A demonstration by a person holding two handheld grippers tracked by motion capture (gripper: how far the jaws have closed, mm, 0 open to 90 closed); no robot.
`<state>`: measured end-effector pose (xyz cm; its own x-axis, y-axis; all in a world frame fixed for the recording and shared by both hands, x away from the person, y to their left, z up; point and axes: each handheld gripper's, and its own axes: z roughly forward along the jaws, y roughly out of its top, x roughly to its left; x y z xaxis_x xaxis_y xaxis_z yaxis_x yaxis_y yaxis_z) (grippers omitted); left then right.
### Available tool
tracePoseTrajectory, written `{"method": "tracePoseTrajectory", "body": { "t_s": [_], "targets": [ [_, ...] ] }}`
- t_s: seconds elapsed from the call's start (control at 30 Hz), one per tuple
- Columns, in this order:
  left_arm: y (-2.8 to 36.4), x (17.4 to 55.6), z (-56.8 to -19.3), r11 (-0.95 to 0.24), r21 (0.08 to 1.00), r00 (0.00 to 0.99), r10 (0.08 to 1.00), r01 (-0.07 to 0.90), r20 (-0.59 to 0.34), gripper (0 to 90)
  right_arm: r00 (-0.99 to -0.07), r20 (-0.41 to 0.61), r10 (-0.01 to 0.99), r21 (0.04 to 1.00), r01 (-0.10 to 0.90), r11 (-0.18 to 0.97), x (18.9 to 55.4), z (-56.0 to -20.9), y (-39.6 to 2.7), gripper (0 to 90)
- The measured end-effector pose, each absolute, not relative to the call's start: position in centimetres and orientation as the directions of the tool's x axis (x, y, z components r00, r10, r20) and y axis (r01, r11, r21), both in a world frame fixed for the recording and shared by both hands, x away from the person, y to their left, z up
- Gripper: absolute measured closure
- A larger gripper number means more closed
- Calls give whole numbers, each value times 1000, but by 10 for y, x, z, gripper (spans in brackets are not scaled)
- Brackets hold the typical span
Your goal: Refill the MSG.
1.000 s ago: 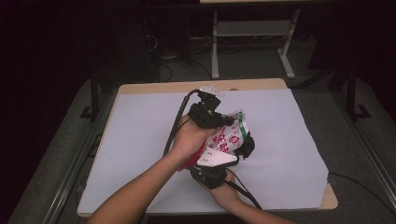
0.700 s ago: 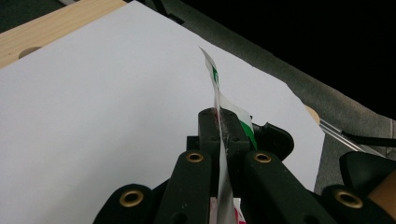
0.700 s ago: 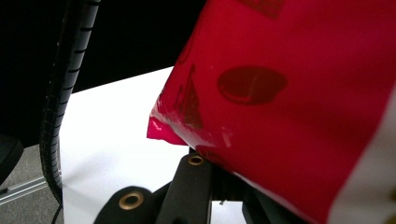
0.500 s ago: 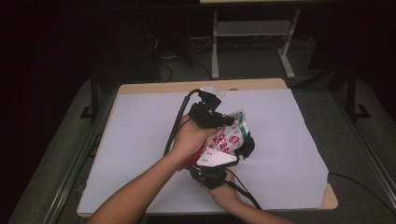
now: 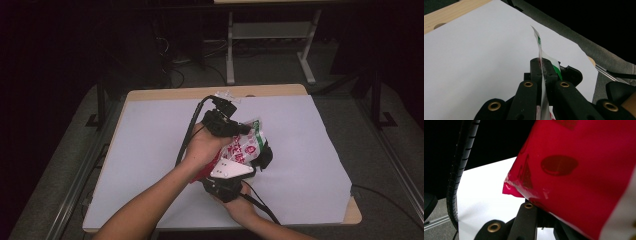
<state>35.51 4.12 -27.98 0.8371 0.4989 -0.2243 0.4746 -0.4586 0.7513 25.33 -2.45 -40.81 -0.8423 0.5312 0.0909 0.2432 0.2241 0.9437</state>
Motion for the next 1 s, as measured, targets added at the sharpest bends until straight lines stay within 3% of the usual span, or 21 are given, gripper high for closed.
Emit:
{"method": "tracePoseTrajectory", "body": {
  "t_s": [1.0],
  "targets": [
    [40, 354, -280, -455, 753, 836, 500, 475, -225, 900, -842, 91, 532, 945, 241, 220, 252, -407, -25, 900]
  ]
}}
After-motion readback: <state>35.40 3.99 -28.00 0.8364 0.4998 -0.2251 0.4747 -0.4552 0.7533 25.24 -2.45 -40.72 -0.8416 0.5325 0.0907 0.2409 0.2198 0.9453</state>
